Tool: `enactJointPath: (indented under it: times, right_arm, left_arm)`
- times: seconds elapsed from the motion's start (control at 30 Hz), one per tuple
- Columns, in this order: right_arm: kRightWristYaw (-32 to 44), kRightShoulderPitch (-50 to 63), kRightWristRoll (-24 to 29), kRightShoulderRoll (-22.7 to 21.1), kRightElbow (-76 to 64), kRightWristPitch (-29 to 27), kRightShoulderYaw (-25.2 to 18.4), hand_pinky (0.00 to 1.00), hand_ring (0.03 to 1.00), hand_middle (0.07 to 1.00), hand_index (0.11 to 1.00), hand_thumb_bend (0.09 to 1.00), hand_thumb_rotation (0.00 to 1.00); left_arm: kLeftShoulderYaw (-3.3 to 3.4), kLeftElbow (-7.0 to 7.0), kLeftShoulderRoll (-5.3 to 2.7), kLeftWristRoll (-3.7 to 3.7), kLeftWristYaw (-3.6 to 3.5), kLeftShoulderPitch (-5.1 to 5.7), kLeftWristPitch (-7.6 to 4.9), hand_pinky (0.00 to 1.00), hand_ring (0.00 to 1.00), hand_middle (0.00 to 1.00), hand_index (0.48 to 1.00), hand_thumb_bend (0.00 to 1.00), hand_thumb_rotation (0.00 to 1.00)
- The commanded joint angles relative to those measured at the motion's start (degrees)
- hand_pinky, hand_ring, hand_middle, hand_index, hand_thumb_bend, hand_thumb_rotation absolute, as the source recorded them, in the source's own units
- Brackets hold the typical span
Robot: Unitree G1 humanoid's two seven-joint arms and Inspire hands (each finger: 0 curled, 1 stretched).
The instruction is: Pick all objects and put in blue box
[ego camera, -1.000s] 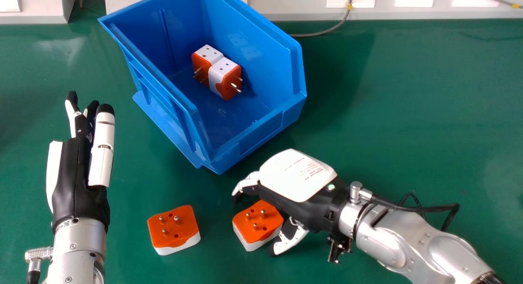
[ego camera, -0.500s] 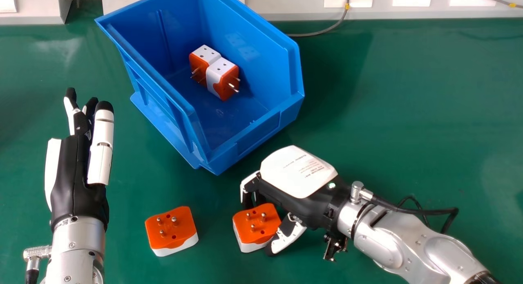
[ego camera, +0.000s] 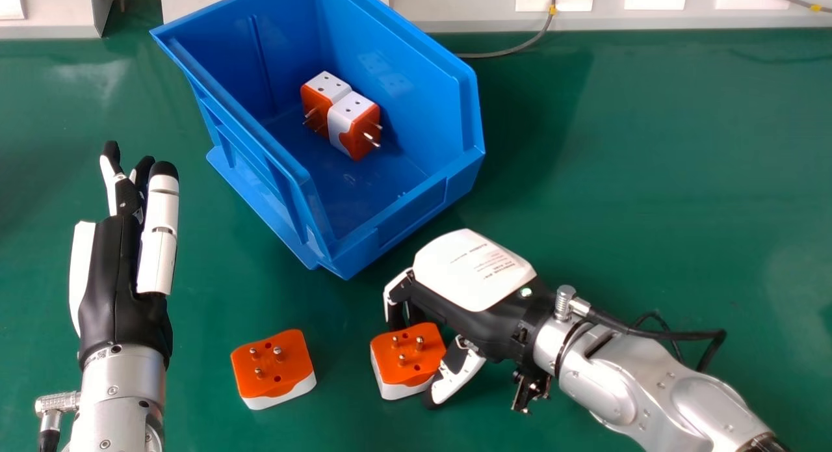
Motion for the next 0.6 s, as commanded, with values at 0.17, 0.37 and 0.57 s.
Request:
enactJointPath:
  times: [0.17,0.37,0.57]
  right_arm:
    - [4.87,5.51,1.44,0.08,-5.65,7.43,-1.66,0.05,0.097,0.169,0.469,0.487,0.14]
    - [7.33,10.57,5.44,0.14,-14.64,10.02,-5.05,0.05,0.098,0.178,0.472,0.484,0.15]
    - [10.25,16.77,7.32,-1.23,-26.68,12.18,-8.68,0.06,0.105,0.186,0.472,0.483,0.14]
  left_arm:
    - [-0.12,-1.59,0.23,0.38,0.18,-0.31,-0.24,0.95,0.98,0.98,0.979,0.23,0.94]
    - [-0.03,-0.95,0.4,0.36,0.18,-0.85,-0.17,0.95,0.98,0.98,0.978,0.23,0.94]
    - [0.17,-0.19,0.6,0.48,0.25,-1.31,-0.24,0.95,0.98,0.98,0.978,0.23,0.94]
